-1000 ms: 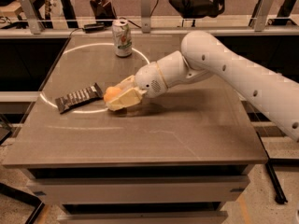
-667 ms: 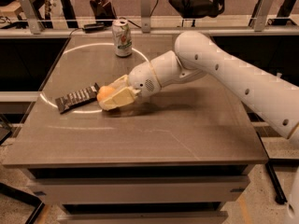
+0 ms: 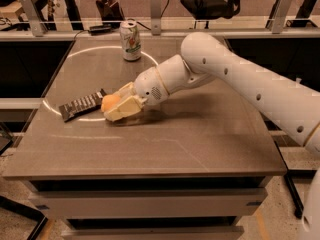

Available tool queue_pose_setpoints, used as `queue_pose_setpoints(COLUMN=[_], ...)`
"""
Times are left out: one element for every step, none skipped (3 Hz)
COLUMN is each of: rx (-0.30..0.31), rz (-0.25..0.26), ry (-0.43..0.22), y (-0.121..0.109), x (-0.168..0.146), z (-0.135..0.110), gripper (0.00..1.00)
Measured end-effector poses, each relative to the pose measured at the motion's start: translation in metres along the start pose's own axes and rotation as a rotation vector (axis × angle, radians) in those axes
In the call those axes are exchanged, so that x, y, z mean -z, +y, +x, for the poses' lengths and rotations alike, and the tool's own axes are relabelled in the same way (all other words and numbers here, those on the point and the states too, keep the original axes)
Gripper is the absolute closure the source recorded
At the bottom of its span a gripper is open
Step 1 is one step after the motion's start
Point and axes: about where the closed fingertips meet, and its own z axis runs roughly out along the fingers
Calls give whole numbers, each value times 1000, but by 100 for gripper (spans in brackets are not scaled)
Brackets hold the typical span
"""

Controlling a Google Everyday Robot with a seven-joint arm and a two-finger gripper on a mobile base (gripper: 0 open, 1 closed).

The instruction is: Move orange near rxbar chocolate

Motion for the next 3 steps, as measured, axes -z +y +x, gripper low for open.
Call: queue_pose_setpoints(rx=[0, 0, 43], rz=[0, 0, 0], ry=[0, 0, 7], y=[0, 0, 0], x=[1, 1, 5], z=[-2, -2, -7], gripper=[36, 13, 0])
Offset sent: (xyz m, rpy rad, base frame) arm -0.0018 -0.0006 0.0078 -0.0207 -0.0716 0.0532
